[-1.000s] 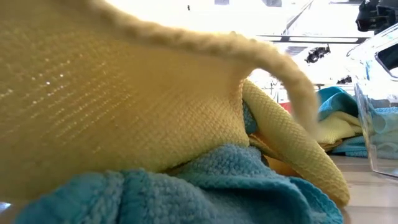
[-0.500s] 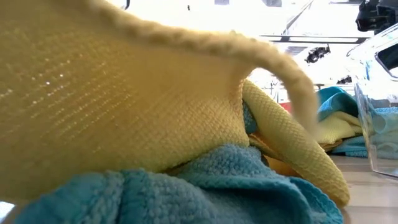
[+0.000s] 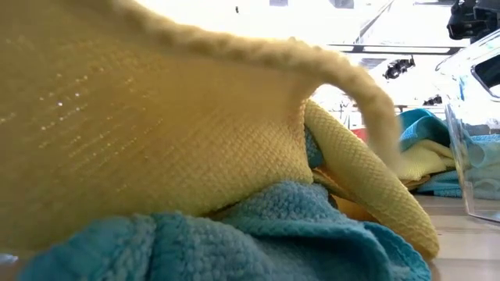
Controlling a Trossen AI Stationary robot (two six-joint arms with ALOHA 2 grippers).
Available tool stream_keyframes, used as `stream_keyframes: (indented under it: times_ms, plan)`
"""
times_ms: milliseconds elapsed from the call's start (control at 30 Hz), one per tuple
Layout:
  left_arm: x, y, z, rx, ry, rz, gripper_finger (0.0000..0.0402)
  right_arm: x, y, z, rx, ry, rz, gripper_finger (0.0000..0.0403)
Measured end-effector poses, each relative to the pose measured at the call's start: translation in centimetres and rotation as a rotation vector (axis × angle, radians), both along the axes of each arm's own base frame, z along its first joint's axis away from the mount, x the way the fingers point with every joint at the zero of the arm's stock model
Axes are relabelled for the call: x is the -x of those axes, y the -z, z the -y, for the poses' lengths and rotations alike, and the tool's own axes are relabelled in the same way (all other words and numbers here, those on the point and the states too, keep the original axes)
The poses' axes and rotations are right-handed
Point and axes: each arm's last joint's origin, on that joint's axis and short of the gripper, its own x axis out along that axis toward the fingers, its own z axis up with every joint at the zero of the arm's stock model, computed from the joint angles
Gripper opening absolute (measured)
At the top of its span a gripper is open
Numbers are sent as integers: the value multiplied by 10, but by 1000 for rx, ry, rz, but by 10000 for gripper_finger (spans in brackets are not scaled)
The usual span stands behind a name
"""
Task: Sort microfiber towel by color & place in baskets
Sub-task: Put the blue towel in the top transparent bin
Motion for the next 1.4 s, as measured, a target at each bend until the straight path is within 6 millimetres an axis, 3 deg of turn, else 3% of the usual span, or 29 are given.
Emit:
stream_keyframes:
  times_ms: [367, 667, 967, 1167, 1400]
  plan:
    - [5, -81, -19, -156, 33, 247, 0, 0, 0, 0, -2, -1, -1, 2]
    - [-13, -130, -50, -275, 67, 456, 0, -1, 0, -1, -13, -1, 9, 2]
    - [-38, -186, -83, -428, 165, 775, 0, -1, 0, -1, -14, -1, 10, 2]
    - [-64, -200, -106, -475, 228, 911, 0, -1, 0, -1, -16, 2, 11, 2]
    - [-98, -185, -119, -465, 322, 891, 0, -1, 0, -1, -32, 22, 21, 2]
